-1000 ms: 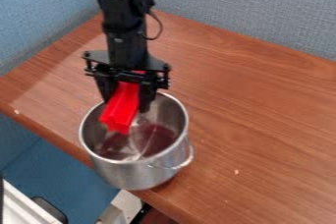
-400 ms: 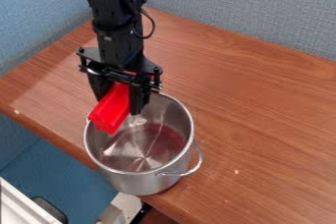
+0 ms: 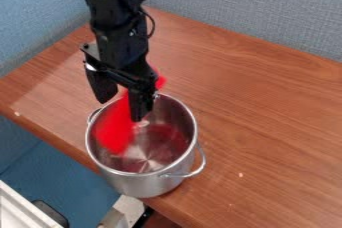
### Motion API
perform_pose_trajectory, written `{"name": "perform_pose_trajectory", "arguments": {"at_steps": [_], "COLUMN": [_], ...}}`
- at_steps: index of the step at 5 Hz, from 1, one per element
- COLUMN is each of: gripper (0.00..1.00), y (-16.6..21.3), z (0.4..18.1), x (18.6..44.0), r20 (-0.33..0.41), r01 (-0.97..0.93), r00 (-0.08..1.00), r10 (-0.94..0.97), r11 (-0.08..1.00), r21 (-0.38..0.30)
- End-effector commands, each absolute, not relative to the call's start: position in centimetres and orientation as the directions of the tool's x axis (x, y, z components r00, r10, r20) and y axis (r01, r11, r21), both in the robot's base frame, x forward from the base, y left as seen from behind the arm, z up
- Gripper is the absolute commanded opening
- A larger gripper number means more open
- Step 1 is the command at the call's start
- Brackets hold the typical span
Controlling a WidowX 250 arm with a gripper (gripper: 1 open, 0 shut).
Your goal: Move the red object from the metal pot to the table
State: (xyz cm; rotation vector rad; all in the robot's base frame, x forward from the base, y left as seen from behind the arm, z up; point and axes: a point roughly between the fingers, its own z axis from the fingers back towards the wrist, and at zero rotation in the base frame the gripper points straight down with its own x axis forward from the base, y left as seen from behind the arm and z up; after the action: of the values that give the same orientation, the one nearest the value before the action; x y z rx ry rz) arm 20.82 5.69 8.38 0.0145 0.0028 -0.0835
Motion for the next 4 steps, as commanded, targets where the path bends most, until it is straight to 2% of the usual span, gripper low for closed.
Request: {"name": "perform_pose_trajectory", "arguments": {"at_steps": [1,2,3,4], "gripper": [1.0,1.0,1.0,0.0], "y": [5.9,5.3,5.4,5.8], "z": [7.4,5.6,4.7,4.0], "x": [20.6,20.3,20.0,20.0], "r20": [0.022,0.034,0.027,0.018], "r01": [0.058,0.07,0.098,0.122], "r00": [0.998,0.997,0.995,0.992], "r10": [-0.058,-0.07,-0.099,-0.122], "r11": [0.998,0.998,0.995,0.992], "r21": [0.016,0.01,0.016,0.019]}}
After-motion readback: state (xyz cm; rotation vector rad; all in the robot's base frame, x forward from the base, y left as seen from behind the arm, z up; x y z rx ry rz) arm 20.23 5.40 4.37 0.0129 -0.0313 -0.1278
